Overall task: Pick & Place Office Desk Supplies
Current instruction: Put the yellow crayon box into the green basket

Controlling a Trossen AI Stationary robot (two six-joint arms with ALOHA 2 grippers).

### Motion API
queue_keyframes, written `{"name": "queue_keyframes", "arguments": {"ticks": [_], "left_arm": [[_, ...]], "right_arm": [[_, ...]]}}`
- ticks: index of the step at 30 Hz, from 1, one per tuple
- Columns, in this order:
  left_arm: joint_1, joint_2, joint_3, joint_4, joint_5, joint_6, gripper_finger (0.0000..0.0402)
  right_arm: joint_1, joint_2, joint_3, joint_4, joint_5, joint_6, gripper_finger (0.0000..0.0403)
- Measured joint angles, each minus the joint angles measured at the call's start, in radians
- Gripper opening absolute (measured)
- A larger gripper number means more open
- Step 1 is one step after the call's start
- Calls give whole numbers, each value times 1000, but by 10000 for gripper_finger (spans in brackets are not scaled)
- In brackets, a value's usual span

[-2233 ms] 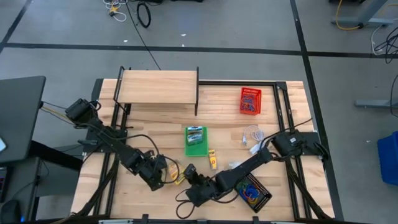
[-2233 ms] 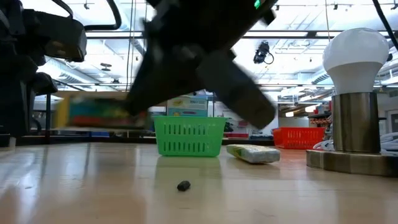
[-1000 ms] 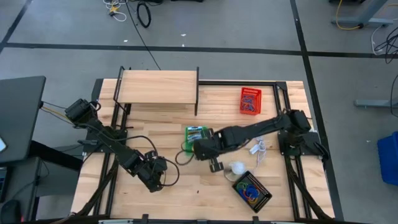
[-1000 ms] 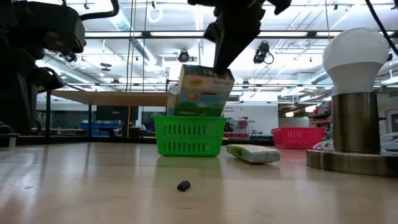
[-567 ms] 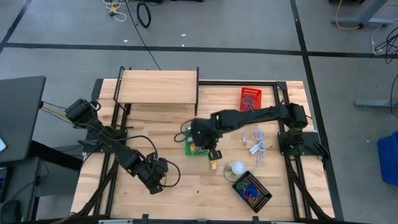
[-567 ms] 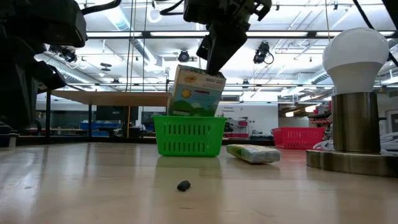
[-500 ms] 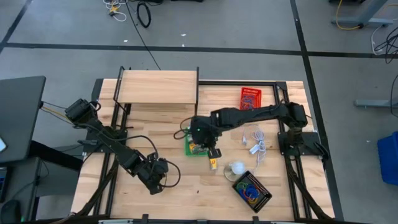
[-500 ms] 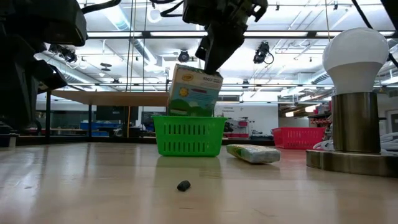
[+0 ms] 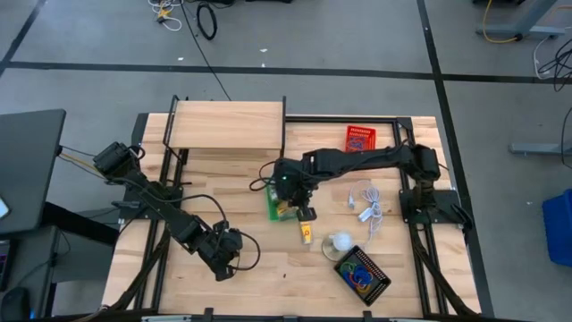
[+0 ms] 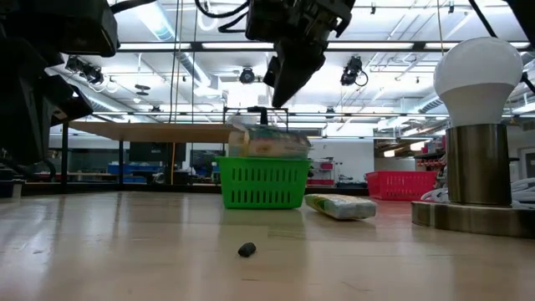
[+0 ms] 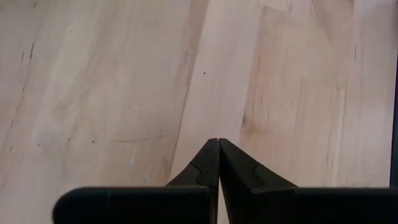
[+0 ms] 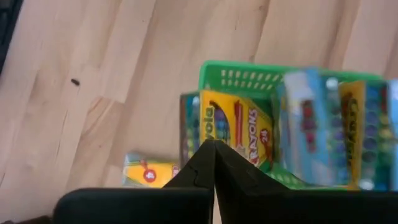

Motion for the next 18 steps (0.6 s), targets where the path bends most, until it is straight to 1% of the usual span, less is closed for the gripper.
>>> {"name": "queue_keyframes", "arguments": {"ticks": [4, 8, 12, 16, 18], "left_arm": [[0, 0, 0, 2, 0, 4, 9], [0, 0, 0, 15, 1, 4, 9], [-5, 0, 0, 25, 8, 4, 9], [-6, 0, 0, 30, 7, 8, 9], [-6, 0, 0, 29, 0, 8, 9]], "right_arm": [[0, 19, -1, -1, 3, 2, 12], [-3, 31, 0, 26, 78, 9, 15], [6, 33, 5, 3, 134, 11, 7], [65, 33, 27, -31, 162, 1, 3], [103, 33, 36, -48, 152, 0, 2]]}}
